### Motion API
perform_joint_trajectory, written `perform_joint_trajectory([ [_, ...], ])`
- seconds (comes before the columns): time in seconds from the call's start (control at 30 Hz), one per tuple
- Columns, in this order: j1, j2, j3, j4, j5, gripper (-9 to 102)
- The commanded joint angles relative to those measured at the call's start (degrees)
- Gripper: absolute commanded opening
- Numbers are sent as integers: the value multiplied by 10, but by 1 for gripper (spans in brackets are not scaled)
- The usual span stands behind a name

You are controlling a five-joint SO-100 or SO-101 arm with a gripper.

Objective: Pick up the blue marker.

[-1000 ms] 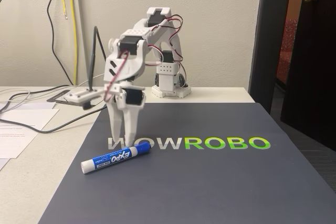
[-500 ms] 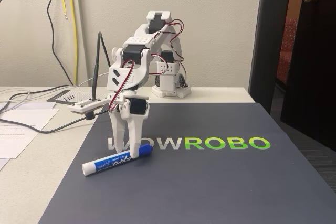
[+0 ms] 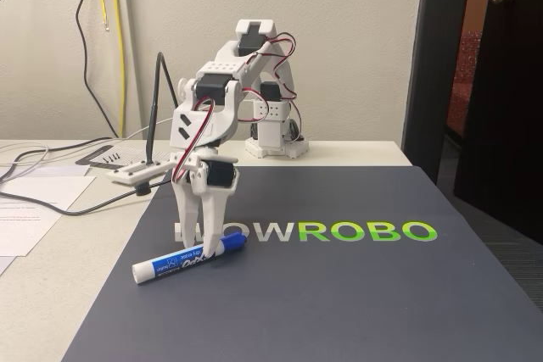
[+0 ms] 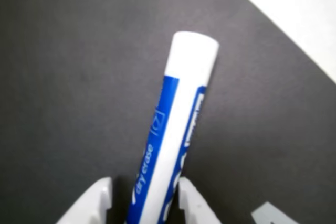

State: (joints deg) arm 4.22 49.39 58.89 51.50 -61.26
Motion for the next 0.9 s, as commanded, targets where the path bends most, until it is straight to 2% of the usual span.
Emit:
perform_joint_trajectory([
  [0.0, 5, 3, -26, -26, -15, 16],
  [0.2, 7, -17, -52, -25, -21, 14],
  [0.37, 4, -18, -53, -21, -27, 0],
  [0.5, 4, -14, -56, -9, -16, 0],
  [0.87, -26, -13, -236, 244, 59, 0],
])
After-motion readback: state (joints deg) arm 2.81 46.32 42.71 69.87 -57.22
